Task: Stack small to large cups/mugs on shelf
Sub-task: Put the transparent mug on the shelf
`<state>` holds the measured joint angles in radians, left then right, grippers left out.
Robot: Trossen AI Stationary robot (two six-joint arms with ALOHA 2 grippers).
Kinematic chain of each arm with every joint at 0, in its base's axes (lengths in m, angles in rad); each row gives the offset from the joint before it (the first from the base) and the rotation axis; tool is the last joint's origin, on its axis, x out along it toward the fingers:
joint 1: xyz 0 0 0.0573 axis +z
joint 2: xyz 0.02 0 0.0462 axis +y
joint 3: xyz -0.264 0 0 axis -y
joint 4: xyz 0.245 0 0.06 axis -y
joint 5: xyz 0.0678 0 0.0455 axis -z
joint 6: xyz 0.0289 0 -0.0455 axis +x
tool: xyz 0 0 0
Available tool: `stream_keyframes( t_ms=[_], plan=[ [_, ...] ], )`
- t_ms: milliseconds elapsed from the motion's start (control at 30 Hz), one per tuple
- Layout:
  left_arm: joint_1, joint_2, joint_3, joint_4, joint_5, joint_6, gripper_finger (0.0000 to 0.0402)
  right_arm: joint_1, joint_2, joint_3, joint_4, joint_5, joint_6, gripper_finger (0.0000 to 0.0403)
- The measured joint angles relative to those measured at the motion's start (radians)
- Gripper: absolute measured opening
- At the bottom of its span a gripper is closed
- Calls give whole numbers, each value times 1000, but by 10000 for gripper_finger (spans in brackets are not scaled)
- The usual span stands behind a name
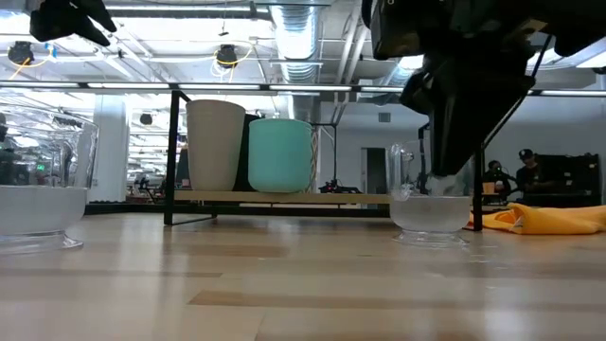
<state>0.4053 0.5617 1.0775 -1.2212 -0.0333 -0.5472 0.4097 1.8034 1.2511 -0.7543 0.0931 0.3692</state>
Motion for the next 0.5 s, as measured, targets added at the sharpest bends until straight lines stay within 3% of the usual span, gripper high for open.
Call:
stream_keyframes(
  t_ms=[133, 300, 500],
  plan=[
    [0, 0, 0, 0, -3, -1, 135, 1, 0, 0, 7, -15, 5, 15],
    [0, 0, 0, 0, -3, -21, 135, 9, -8, 6, 58, -18, 48, 9],
    [0, 0, 0, 0, -1, -22, 135, 73, -141, 87, 153, 24, 88, 7]
  ],
)
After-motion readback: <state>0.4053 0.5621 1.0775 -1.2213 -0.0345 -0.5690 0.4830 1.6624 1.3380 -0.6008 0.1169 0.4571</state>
